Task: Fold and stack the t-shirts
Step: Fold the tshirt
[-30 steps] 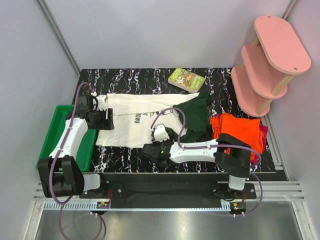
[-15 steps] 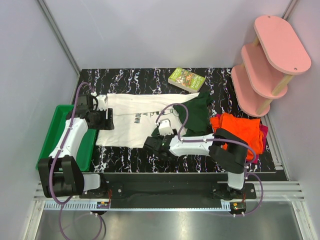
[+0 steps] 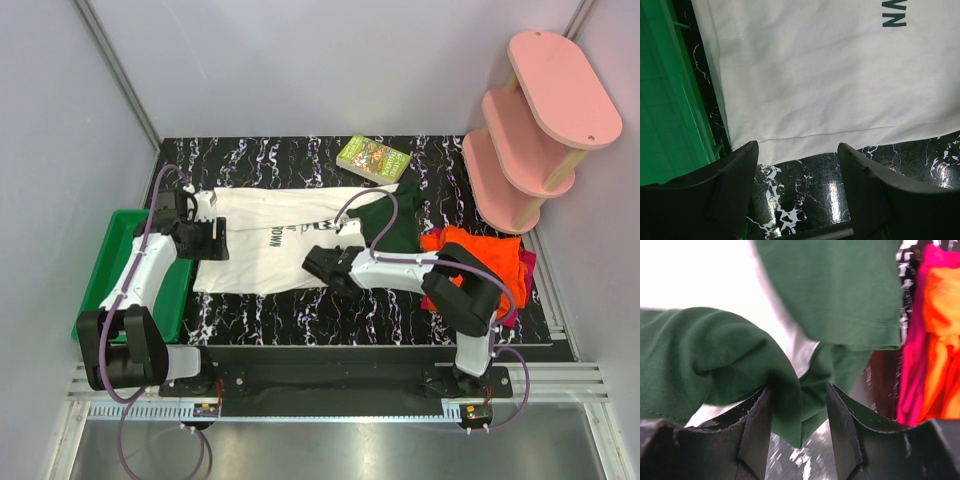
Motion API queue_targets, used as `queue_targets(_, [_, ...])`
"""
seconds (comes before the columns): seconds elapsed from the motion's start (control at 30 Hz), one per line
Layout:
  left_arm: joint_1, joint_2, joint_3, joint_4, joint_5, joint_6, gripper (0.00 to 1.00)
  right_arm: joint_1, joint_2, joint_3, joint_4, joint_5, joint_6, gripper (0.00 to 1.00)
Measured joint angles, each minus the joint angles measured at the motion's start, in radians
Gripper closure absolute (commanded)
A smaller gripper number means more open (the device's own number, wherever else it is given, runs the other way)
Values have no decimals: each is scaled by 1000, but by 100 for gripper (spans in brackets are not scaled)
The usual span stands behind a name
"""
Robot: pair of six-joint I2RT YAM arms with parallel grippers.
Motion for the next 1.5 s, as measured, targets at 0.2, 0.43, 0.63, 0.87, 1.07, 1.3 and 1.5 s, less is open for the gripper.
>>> queue_targets(0.2, [0, 4, 0, 0, 0, 0, 31, -108, -10, 1, -5, 1, -27, 47])
queue_targets(0.43, [0, 4, 0, 0, 0, 0, 30, -132, -85, 3, 6, 0, -58, 48])
queue_targets(0.63, [0, 4, 0, 0, 1, 0, 31, -130, -203, 2, 81, -37, -129, 49])
queue_targets(0.87, [0, 4, 0, 0, 2, 0, 31, -54, -274, -21, 187, -74, -196, 51])
queue_targets(1.07, [0, 4, 0, 0, 2, 0, 31, 14, -246, -45, 220, -143, -214, 55])
queue_targets(1.3, [0, 4, 0, 0, 2, 0, 31, 46, -138, -45, 249, -203, -214, 59])
queue_targets(1.5, [0, 4, 0, 0, 1, 0, 30, 26, -58, -23, 251, -240, -214, 61])
